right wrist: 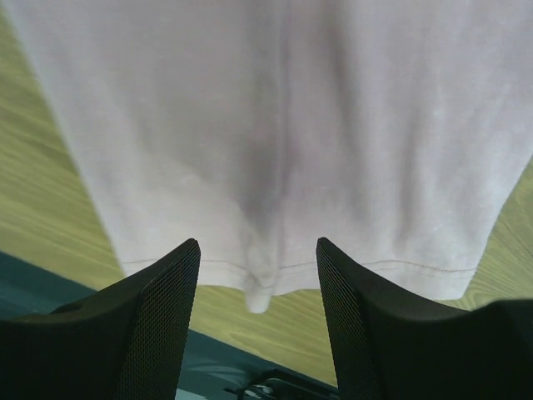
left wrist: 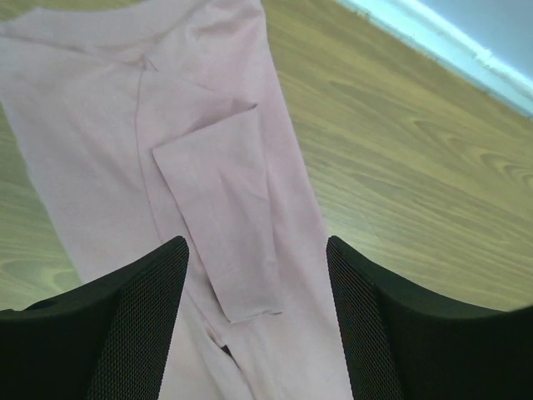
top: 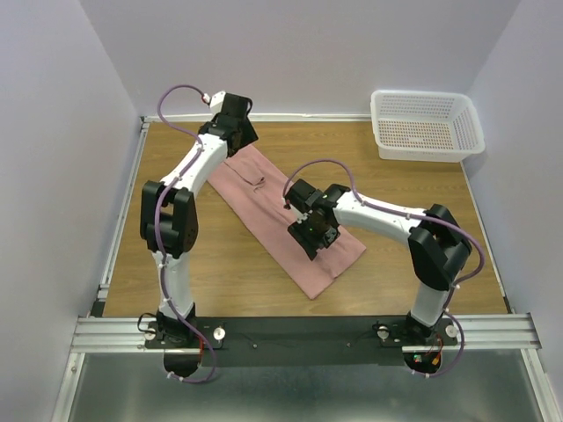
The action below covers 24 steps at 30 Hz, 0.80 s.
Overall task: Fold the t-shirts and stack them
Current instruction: Fold the tshirt
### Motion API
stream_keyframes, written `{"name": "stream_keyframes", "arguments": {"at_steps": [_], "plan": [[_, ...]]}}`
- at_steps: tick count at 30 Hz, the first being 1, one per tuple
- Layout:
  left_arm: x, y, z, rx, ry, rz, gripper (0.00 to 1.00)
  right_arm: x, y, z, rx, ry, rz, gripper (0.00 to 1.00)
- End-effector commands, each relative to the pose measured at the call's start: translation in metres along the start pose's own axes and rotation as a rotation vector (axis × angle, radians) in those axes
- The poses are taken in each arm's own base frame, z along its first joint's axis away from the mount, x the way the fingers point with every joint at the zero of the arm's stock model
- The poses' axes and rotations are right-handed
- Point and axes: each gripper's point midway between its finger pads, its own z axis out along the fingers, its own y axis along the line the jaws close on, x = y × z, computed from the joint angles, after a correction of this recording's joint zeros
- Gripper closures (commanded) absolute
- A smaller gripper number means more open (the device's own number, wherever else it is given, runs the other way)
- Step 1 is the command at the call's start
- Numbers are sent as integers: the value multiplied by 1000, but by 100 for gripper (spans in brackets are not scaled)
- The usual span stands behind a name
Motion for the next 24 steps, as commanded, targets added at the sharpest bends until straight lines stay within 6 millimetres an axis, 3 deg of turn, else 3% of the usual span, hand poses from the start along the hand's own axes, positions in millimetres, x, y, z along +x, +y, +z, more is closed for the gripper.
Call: {"name": "stream_keyframes", "arguments": {"at_steps": [1,8,14,19,22,24], "plan": [[62,22,46,-94,135,20,25,-4,-15,13,6,-15,-10,34],[88,30,77,-149,192,54,28,5,1,36,-90,25,-3,34],[115,42,94,-183,267,92,30,10,15,39,-145,46,47,34],[128,38,112,-159,303,140,31,16,58,48,-263,89,40,34],[119,27,122,-133,293,187,31,16,91,56,-327,111,11,34],[117,18,124,-93,301,203,31,3,112,54,-367,93,6,34]]}}
